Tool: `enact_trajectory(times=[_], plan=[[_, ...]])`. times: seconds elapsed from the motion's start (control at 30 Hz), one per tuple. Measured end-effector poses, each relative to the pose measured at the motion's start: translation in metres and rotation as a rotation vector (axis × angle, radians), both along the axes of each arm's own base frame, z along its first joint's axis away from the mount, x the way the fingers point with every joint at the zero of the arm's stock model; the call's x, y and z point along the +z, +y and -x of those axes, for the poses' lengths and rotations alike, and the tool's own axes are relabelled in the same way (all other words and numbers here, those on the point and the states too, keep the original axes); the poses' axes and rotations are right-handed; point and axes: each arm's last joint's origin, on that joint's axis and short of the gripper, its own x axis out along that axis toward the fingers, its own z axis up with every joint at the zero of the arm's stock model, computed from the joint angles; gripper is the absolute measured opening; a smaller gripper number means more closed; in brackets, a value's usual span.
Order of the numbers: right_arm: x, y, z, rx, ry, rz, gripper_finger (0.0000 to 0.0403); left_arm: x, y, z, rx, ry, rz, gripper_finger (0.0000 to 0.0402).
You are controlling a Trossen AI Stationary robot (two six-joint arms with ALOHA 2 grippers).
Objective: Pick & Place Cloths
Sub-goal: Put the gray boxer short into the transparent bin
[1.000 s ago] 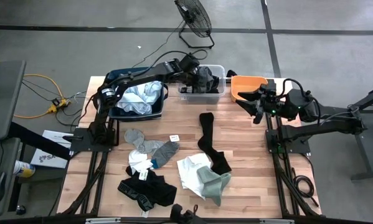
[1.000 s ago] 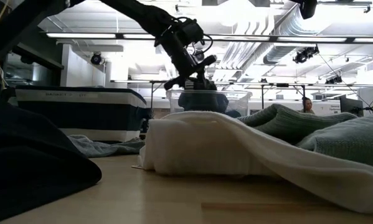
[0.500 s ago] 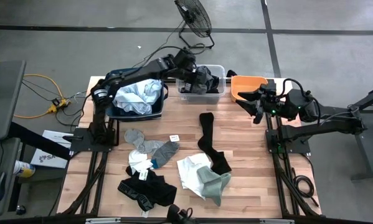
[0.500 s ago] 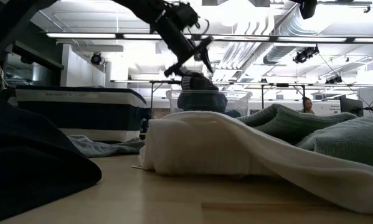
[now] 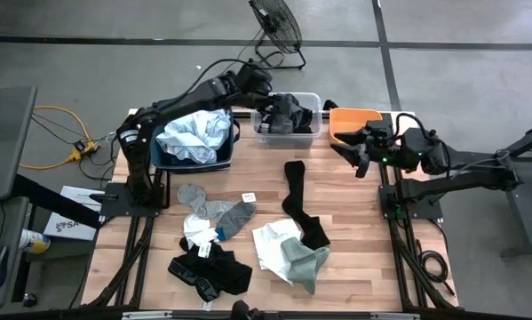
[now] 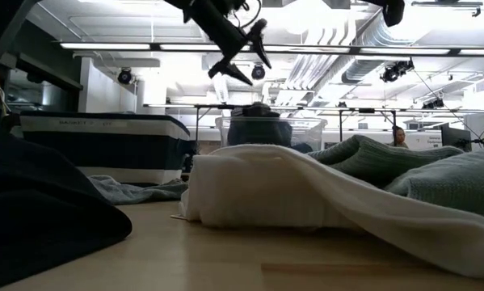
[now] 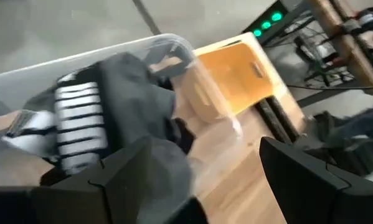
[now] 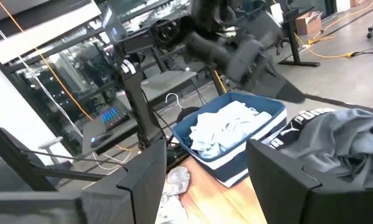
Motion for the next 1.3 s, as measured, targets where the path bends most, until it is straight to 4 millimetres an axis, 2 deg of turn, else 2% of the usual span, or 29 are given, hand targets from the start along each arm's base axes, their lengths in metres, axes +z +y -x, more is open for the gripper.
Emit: enact_trajectory(times=[0.2, 0.4, 0.53, 0.73, 1.07, 1.3], plan=[[0.0, -0.001, -0.017, 0.018, -0.009, -0.001, 0.0198, 0.038, -0.024, 0.023, -0.06, -0.032, -0.124, 0.0292], [0.003, -0.015, -0.049, 0.022, 0.075, 0.036, 0.0145, 0.065, -0.059, 0.051, -0.109, 0.04, -0.254, 0.0292], [0.006, -0.032, -0.074, -0.025, 0.122, 0.043, 0.0095, 0.07, -0.076, 0.067, -0.105, 0.167, -0.326, 0.0292], [0.007, -0.063, -0.11, -0.066, 0.178, 0.043, 0.0015, 0.066, -0.082, 0.093, -0.091, 0.38, -0.344, 0.0292], [0.008, -0.119, -0.167, -0.097, 0.3, 0.009, 0.0003, 0.07, -0.086, 0.103, -0.192, 0.46, -0.451, 0.0292], [-0.005, -0.159, -0.202, -0.147, 0.404, -0.105, 0.0003, 0.07, -0.087, 0.102, -0.25, 0.447, -0.447, 0.0292]])
